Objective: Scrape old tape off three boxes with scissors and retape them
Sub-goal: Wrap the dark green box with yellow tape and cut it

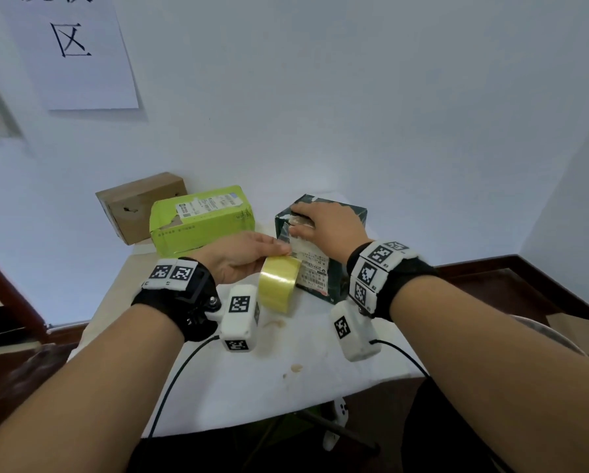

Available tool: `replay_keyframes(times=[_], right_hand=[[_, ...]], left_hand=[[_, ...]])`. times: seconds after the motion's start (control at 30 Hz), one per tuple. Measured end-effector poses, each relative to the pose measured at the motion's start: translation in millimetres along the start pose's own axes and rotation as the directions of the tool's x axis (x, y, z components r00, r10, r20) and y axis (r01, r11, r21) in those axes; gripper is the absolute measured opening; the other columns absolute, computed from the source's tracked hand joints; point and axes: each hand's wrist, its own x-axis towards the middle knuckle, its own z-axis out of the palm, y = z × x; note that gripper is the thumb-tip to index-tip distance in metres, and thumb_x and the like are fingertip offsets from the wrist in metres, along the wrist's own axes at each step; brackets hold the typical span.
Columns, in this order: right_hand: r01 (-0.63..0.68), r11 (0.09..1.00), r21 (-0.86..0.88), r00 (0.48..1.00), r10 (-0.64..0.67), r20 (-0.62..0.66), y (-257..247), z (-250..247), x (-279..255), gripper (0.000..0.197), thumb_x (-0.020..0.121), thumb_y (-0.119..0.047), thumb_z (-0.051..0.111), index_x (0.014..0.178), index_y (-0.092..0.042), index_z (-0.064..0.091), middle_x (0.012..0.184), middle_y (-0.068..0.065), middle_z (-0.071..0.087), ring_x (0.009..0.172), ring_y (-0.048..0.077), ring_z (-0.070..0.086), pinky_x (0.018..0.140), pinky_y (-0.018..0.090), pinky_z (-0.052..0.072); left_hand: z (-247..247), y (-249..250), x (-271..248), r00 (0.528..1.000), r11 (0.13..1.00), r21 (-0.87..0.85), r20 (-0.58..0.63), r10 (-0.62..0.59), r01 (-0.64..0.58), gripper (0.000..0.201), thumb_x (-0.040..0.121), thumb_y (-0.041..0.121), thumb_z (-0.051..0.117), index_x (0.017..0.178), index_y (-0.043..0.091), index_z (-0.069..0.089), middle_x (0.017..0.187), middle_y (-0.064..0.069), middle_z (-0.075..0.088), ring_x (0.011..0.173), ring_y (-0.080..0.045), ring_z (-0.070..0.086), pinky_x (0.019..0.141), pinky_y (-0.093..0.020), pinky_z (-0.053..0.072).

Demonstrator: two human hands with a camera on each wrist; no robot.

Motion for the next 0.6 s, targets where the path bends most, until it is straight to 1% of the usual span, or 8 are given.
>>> replay_keyframes(times=[0.1,0.23,0.3,0.33,0.37,0.43,0.5,0.6], right_hand=[[-0.016,1.000,-0.023,1.000,0.016,0.008,1.6,0.4,1.7,0.044,0.094,-0.046,0.048,0.135,-0.027,0.049,0.125,0.004,0.061,0.115,0.023,0.055,0.091,0.037,0.043],[-0.015,0.999,-0.037,1.000,0.015,0.004,-0.7,0.0,1.8,0.044,0.094,-0.046,0.048,0.134,-0.027,0.050,0.123,0.003,0.062,0.113,0.023,0.056,0.088,0.035,0.044],[-0.011,0.999,-0.041,1.000,0.011,-0.006,-2.1,0.5,0.4,0.042,0.094,-0.045,0.048,0.132,-0.027,0.052,0.121,0.003,0.063,0.111,0.023,0.057,0.086,0.035,0.044],[-0.015,0.999,-0.035,1.000,0.014,-0.010,-2.7,0.6,-0.4,0.041,0.094,-0.045,0.049,0.131,-0.027,0.052,0.120,0.002,0.063,0.110,0.023,0.058,0.086,0.035,0.043],[-0.020,0.999,-0.026,1.000,0.020,-0.015,-3.2,0.5,-1.5,0.041,0.094,-0.044,0.049,0.131,-0.027,0.053,0.119,0.002,0.064,0.109,0.022,0.058,0.085,0.035,0.043],[-0.031,0.999,-0.016,0.999,0.031,-0.024,-4.4,0.9,-3.3,0.040,0.093,-0.044,0.050,0.129,-0.026,0.054,0.117,0.001,0.065,0.108,0.021,0.058,0.084,0.034,0.042],[-0.044,0.999,-0.028,0.999,0.043,-0.026,-5.9,2.3,-3.9,0.041,0.092,-0.046,0.051,0.129,-0.027,0.054,0.115,0.001,0.065,0.107,0.021,0.058,0.085,0.035,0.043],[-0.058,0.996,-0.073,0.998,0.056,-0.027,-9.3,4.4,-0.8,0.040,0.091,-0.043,0.052,0.127,-0.027,0.056,0.112,0.001,0.066,0.105,0.022,0.059,0.083,0.035,0.046]], left_hand=[[-1.8,-7.2,-4.4,1.000,0.990,0.141,0.005,-0.030,0.029,0.011,0.090,0.002,0.061,0.095,-0.004,0.067,0.087,-0.009,0.072,0.075,-0.010,0.068,0.073,-0.018,0.056],[-13.6,-11.6,-9.5,0.993,0.979,0.202,-0.113,0.041,-0.018,0.006,0.087,0.003,0.065,0.081,0.004,0.066,0.076,-0.002,0.069,0.072,-0.010,0.063,0.069,-0.016,0.054],[-21.7,-6.4,-12.6,0.980,0.945,0.327,-0.179,0.084,-0.021,0.013,0.086,0.006,0.068,0.074,0.009,0.063,0.073,-0.001,0.065,0.071,-0.011,0.059,0.066,-0.017,0.050],[-26.4,-2.9,-14.1,0.966,0.889,0.458,-0.225,0.128,-0.011,0.016,0.086,0.008,0.069,0.072,0.011,0.062,0.072,0.000,0.062,0.070,-0.012,0.056,0.066,-0.018,0.047],[-30.9,0.5,-16.1,0.944,0.785,0.619,-0.269,0.191,0.017,0.017,0.087,0.012,0.069,0.072,0.011,0.061,0.072,0.000,0.061,0.070,-0.013,0.054,0.064,-0.019,0.044],[-37.2,5.2,-21.0,0.905,0.466,0.876,-0.293,0.308,0.125,0.009,0.089,0.015,0.065,0.081,0.010,0.065,0.079,-0.002,0.061,0.076,-0.016,0.054,0.060,-0.023,0.037],[-42.6,2.6,-21.7,0.903,0.237,0.950,-0.276,0.330,0.203,0.012,0.091,0.011,0.059,0.090,0.003,0.068,0.088,-0.009,0.065,0.086,-0.024,0.061,0.065,-0.026,0.040],[-45.6,-12.8,-19.0,0.931,0.110,0.965,-0.260,0.255,0.240,0.015,0.092,0.008,0.057,0.094,-0.003,0.068,0.094,-0.015,0.066,0.095,-0.030,0.064,0.070,-0.030,0.043]])
